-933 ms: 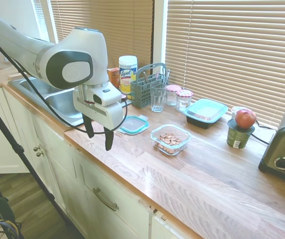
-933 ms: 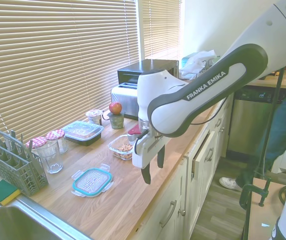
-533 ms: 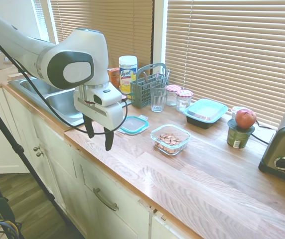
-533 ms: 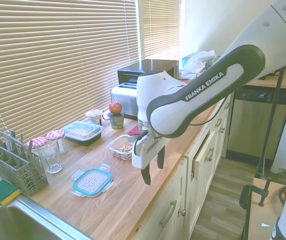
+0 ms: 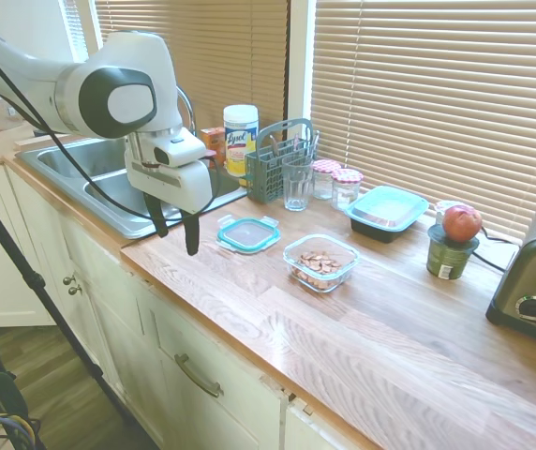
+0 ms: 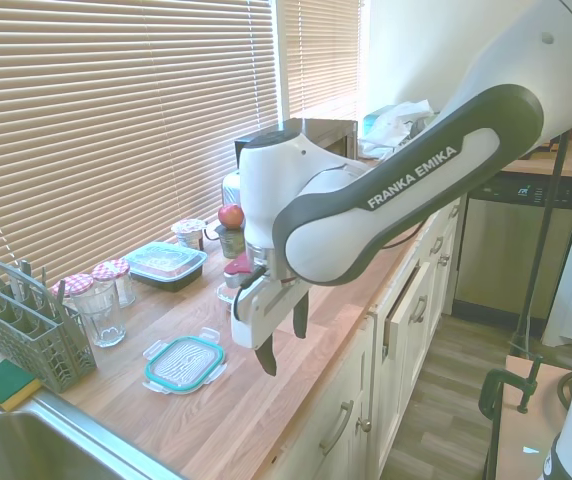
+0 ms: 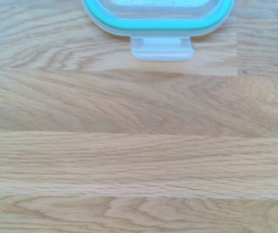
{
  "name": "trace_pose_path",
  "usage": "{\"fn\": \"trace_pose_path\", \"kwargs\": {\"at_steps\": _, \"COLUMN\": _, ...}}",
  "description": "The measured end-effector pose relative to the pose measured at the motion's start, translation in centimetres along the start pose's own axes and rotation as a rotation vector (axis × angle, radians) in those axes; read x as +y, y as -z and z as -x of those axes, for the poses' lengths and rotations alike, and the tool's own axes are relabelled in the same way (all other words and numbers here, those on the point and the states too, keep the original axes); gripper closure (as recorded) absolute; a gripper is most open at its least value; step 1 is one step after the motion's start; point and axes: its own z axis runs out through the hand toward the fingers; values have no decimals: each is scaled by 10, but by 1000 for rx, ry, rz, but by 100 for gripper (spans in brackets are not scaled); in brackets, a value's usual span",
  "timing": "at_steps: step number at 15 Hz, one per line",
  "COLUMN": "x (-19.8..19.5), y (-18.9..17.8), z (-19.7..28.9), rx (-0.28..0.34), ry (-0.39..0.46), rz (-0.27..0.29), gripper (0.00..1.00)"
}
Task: Cover the lid of the food container
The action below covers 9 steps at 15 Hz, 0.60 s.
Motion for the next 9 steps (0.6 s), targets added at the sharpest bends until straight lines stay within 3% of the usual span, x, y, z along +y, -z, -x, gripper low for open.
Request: {"fn": "trace_pose_path", "kwargs": {"at_steps": 9, "x": -88, "y": 23, "z": 33, "rx": 89, "ry": -8, "rz": 49, "gripper": 0}}
